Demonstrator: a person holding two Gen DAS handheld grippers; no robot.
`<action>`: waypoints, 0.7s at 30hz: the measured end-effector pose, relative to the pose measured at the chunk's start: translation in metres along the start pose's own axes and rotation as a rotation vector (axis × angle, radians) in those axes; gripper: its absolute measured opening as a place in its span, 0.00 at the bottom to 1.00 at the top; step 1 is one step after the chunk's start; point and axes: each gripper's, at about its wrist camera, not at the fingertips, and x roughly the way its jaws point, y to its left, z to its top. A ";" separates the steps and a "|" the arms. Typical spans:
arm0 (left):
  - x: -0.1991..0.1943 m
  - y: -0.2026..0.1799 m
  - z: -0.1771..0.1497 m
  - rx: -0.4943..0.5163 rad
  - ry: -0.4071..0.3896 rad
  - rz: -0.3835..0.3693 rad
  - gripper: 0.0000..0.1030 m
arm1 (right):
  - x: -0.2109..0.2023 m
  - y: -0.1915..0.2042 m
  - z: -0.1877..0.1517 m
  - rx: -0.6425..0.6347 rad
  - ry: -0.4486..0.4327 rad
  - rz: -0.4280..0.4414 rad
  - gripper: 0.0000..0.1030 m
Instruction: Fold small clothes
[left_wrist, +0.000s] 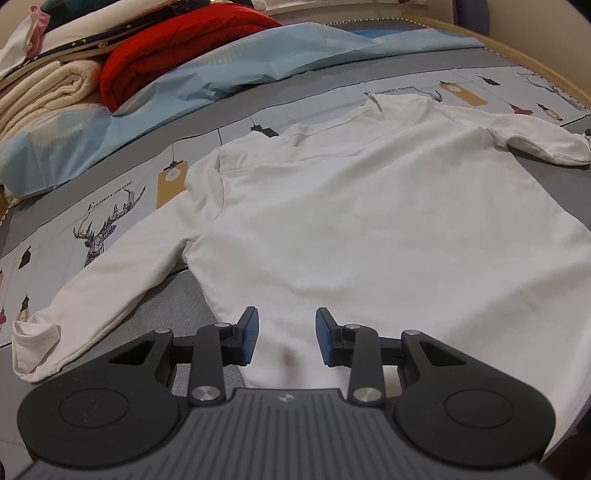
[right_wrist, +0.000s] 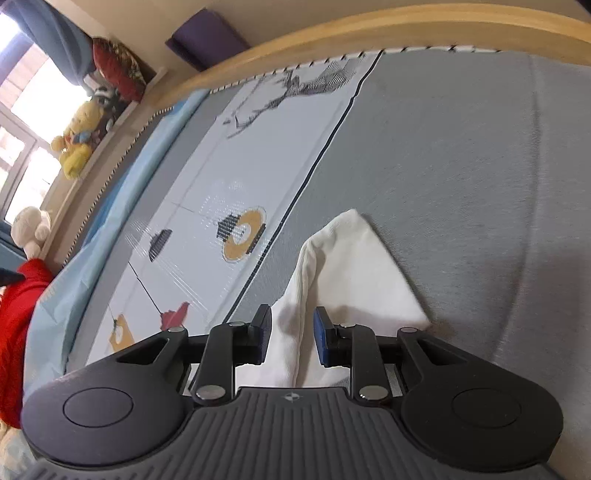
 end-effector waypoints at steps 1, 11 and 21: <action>0.000 0.000 0.000 -0.002 0.002 0.001 0.37 | 0.005 0.002 -0.001 -0.009 0.003 -0.012 0.25; 0.005 0.000 0.003 0.010 0.000 0.002 0.37 | -0.019 0.040 0.027 -0.055 -0.237 0.115 0.04; 0.005 0.000 0.004 0.018 -0.003 -0.003 0.37 | -0.024 0.003 0.037 0.078 -0.362 -0.020 0.00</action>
